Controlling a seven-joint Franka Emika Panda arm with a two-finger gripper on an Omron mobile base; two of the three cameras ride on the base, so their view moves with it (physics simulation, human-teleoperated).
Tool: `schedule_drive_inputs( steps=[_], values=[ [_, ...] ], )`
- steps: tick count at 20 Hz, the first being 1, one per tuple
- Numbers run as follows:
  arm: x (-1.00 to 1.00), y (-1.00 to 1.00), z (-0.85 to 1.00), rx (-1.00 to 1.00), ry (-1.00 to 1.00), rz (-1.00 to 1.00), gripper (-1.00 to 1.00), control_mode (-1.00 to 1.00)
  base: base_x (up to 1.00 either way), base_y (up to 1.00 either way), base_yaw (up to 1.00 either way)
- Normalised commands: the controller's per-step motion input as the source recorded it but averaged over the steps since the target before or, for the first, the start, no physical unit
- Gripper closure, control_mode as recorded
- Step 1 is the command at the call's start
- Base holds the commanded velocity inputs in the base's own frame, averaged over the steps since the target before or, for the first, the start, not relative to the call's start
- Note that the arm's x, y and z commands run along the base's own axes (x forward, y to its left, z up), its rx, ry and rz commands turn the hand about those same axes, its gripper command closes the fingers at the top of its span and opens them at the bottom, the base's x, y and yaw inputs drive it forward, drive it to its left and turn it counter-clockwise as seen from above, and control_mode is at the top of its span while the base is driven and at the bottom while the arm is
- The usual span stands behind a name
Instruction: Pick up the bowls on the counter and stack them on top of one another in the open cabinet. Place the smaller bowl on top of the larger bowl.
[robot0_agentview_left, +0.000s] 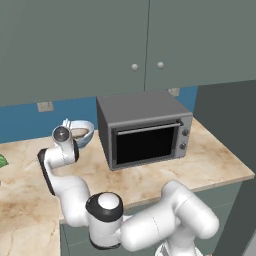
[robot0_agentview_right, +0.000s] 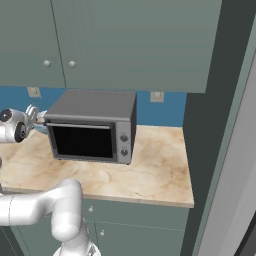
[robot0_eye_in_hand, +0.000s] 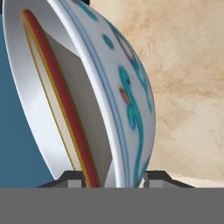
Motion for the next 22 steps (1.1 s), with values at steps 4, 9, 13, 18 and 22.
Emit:
schedule_drive_inputs(
  steps=[4, 9, 13, 18, 22],
  values=[
    [-0.29, 0.36, 0.10, 0.00, 0.00, -0.04, 1.00, -1.00, 0.00, 0.00, 0.00],
    [-0.34, 0.13, 0.36, 0.00, 0.00, -0.04, 1.00, -1.00, 0.00, 0.00, 0.00],
    [-0.33, 0.02, 0.38, 0.00, 0.01, -0.05, 1.00, -1.00, 0.00, 0.00, 0.00],
    [-0.43, 0.07, 0.23, 0.00, 0.08, -0.06, 1.00, -1.00, 0.00, 0.00, 0.00],
    [-0.46, 0.11, 0.21, 0.00, 0.06, -0.07, 1.00, -1.00, 0.00, 0.00, 0.00]
  ],
)
